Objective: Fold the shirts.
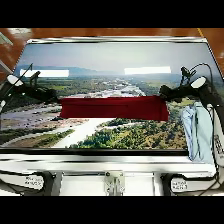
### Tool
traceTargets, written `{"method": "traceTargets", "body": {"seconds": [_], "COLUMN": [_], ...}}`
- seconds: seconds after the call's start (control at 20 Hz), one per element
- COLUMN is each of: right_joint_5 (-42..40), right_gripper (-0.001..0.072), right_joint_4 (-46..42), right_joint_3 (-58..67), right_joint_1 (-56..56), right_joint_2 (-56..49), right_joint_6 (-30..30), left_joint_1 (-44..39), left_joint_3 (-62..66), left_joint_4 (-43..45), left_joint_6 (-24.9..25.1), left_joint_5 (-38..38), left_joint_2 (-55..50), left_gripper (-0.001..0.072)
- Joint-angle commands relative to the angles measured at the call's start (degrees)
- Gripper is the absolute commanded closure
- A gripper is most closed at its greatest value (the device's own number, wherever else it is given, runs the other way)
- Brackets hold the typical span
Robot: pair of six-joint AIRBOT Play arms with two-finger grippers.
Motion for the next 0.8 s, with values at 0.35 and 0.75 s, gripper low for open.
{"method": "traceTargets", "body": {"seconds": [0.35, 0.75], "right_joint_5": [6.6, 12.7], "right_gripper": [0.0006, 0.0006], "right_joint_4": [-5.9, 3.2], "right_joint_3": [2.7, 2.7], "right_joint_1": [-5.6, -6.8], "right_joint_2": [-4.3, -12.3], "right_joint_6": [-3.6, -4.4], "left_joint_1": [2.9, -0.2], "left_joint_3": [7.4, 7.5], "left_joint_4": [0.1, -2.4], "left_joint_6": [-6.7, -6.4], "left_joint_5": [-13.4, -14.4], "left_joint_2": [-8.6, -0.7], "left_gripper": [-0.0011, -0.0005]}}
